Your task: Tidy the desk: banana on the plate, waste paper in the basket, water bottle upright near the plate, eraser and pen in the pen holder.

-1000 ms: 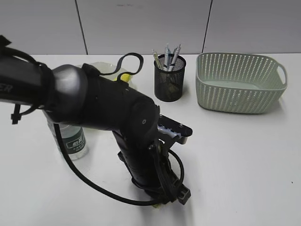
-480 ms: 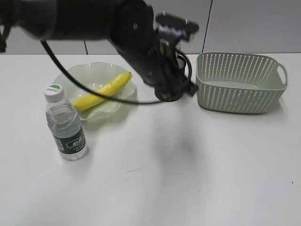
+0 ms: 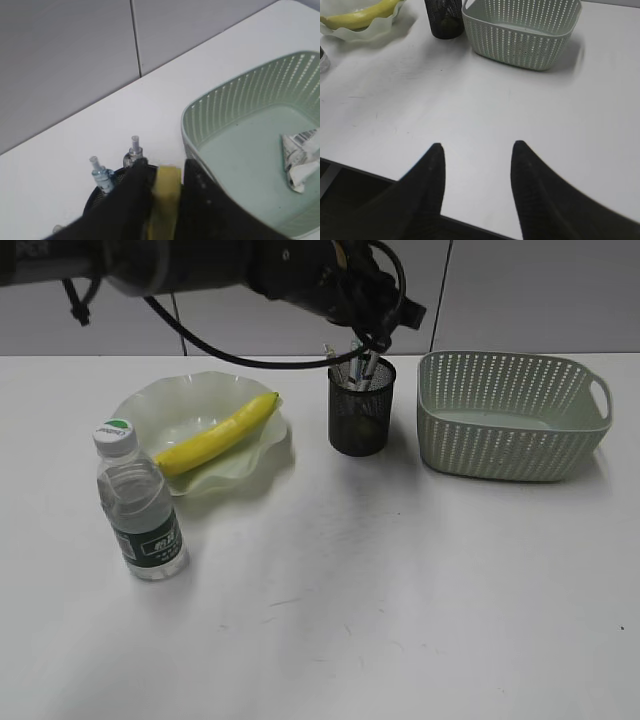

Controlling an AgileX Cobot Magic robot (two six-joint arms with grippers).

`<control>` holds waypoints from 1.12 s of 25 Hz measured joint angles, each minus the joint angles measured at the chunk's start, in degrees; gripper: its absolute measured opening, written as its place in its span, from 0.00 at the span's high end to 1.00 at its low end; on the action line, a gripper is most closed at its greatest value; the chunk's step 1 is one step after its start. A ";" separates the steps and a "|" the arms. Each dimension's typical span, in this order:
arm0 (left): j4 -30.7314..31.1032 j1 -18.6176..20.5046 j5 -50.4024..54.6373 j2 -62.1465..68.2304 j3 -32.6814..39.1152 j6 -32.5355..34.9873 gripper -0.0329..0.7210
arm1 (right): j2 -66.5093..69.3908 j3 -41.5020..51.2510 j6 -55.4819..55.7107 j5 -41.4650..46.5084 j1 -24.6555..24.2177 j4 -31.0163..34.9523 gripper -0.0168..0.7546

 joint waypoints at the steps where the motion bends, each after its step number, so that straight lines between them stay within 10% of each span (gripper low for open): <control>1: 0.18 0.05 -0.54 0.77 -0.07 0.00 0.68 | 0.00 0.00 0.00 0.00 0.00 0.00 0.52; 7: 1.14 1.66 -1.79 1.94 -0.07 0.00 0.30 | 0.00 0.00 0.01 0.00 0.00 0.00 0.53; 16: 0.59 1.78 14.35 -14.16 3.09 0.00 0.40 | 0.00 0.00 0.06 0.00 0.00 0.00 0.57; 28: -0.10 -4.38 26.90 -68.02 47.73 -1.35 0.41 | 0.00 0.00 0.06 0.00 0.00 0.00 0.58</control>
